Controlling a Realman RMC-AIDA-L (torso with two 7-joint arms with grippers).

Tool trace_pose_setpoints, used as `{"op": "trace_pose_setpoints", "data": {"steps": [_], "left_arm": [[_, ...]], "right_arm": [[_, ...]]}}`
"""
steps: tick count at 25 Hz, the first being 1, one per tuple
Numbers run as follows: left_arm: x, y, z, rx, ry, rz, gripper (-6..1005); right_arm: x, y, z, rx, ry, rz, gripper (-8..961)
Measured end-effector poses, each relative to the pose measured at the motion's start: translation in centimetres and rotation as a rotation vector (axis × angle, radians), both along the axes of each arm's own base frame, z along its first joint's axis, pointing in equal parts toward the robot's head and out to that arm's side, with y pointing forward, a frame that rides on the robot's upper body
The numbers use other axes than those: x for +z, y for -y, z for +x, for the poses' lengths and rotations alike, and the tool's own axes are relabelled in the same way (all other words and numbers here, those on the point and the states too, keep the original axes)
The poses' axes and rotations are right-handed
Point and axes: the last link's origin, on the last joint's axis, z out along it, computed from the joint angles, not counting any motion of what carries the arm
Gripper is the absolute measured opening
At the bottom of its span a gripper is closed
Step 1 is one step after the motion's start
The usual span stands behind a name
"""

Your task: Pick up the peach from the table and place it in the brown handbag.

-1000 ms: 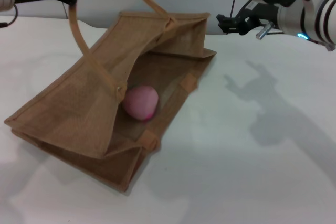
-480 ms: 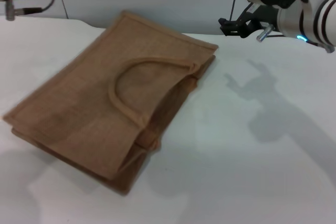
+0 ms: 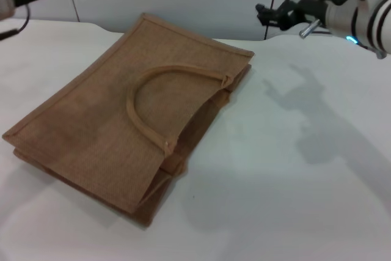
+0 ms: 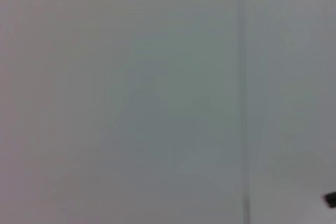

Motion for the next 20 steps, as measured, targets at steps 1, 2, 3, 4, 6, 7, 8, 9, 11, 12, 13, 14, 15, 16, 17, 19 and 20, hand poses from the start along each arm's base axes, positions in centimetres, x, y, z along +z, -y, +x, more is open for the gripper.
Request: {"op": "trace_pose_setpoints", "data": {"steps": [1, 2, 3, 4, 6, 7, 8, 9, 11, 12, 13, 14, 15, 16, 17, 19, 20], "left_arm": [[0.0, 0.2, -0.7, 0.000, 0.026, 0.028, 722], [-0.1, 0.5, -1.8, 0.007, 0.058, 0.060, 731], [-0.3, 0.7, -2.5, 0.007, 0.077, 0.087, 741], [-0.6, 0.9, -3.4, 0.014, 0.099, 0.113, 751], [-1.3, 1.2, -4.9, 0.034, 0.133, 0.157, 771], [-1.6, 1.3, -5.5, 0.044, 0.144, 0.177, 780], [-2.1, 1.5, -6.4, 0.062, 0.152, 0.199, 790], [-2.4, 1.6, -6.9, 0.073, 0.156, 0.214, 800], [-3.1, 2.0, -8.2, 0.099, 0.156, 0.269, 798], [-3.6, 2.2, -8.9, 0.115, 0.157, 0.303, 798], [-3.9, 2.4, -9.3, 0.125, 0.158, 0.325, 797], [-4.1, 2.6, -9.8, 0.137, 0.157, 0.356, 796], [-4.4, 2.8, -10.3, 0.152, 0.157, 0.383, 795], [-4.7, 3.0, -10.7, 0.165, 0.152, 0.404, 795], [-5.0, 3.2, -11.1, 0.181, 0.149, 0.428, 794], [-5.7, 3.6, -11.8, 0.213, 0.141, 0.464, 794], [-6.0, 3.7, -12.1, 0.225, 0.140, 0.482, 794]], "right_arm": [[0.2, 0.0, 0.2, 0.008, -0.027, 0.022, 821], [0.5, 0.0, 0.3, 0.022, -0.057, 0.051, 821], [0.8, 0.1, 0.5, 0.037, -0.081, 0.081, 821], [1.1, 0.1, 0.7, 0.057, -0.110, 0.120, 821], [1.5, 0.2, 1.3, 0.082, -0.145, 0.175, 821], [1.6, 0.3, 1.5, 0.090, -0.156, 0.193, 821], [1.6, 0.4, 1.7, 0.102, -0.166, 0.213, 821], [1.5, 0.4, 2.1, 0.109, -0.172, 0.230, 821], [1.4, 0.4, 3.2, 0.114, -0.182, 0.265, 821], [1.3, 0.4, 3.8, 0.110, -0.189, 0.279, 821], [1.3, 0.4, 4.3, 0.106, -0.200, 0.294, 821], [1.3, 0.4, 4.8, 0.104, -0.216, 0.309, 821], [1.3, 0.5, 5.1, 0.103, -0.233, 0.319, 821], [1.2, 0.7, 5.5, 0.104, -0.252, 0.333, 821], [1.2, 0.8, 5.8, 0.104, -0.269, 0.344, 821], [1.2, 1.0, 6.6, 0.105, -0.303, 0.368, 821], [1.2, 1.2, 7.2, 0.107, -0.322, 0.381, 821]]}}
